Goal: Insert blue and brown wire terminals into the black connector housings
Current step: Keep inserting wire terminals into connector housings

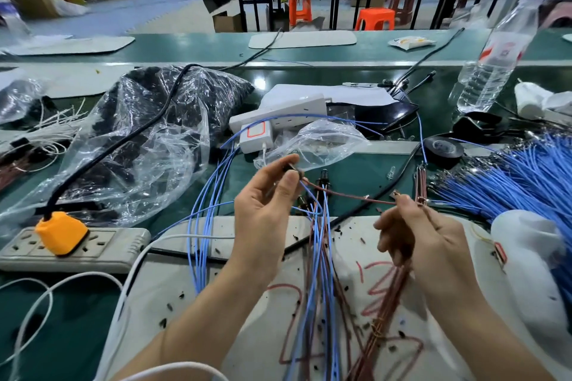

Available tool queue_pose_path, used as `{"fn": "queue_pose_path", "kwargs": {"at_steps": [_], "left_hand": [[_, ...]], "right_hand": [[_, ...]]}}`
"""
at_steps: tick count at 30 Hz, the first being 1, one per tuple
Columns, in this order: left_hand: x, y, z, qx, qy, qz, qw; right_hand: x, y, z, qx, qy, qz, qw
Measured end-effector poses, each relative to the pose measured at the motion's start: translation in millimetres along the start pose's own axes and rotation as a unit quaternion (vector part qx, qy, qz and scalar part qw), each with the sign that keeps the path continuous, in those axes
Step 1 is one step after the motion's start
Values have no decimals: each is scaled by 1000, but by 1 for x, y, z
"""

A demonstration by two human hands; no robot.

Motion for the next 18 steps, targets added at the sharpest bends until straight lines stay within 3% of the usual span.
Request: {"fn": "queue_pose_path", "kwargs": {"at_steps": [2,4,5,7,9,12,18], "left_hand": [[-4,-4,-1,26,-16,25,999],[3,-12,-7,90,11,129,987],[11,-16,-13,138,39,195,970],[31,-18,-26,220,109,289,925],[45,-16,-38,263,158,337,890],[53,-13,-47,278,193,356,871],[50,-13,-46,271,186,351,877]], "right_hand": [[-5,-8,5,19,-9,-42,999],[-6,-6,4,-23,-26,-149,988],[-5,0,2,-63,-39,-231,970],[1,15,-6,-175,-82,-389,901],[12,32,-15,-299,-84,-401,862],[21,36,-25,-362,-40,-326,872],[16,30,-24,-296,-13,-193,935]]}}
Point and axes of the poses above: each hand's wrist, its own z-axis towards the middle knuckle, its own x-axis out of the palm, y = z × x, the point moved 7 cm from there along z, towards the middle knuckle, and after that the axes turned 5 degrees about -z, right-handed, at the moved point
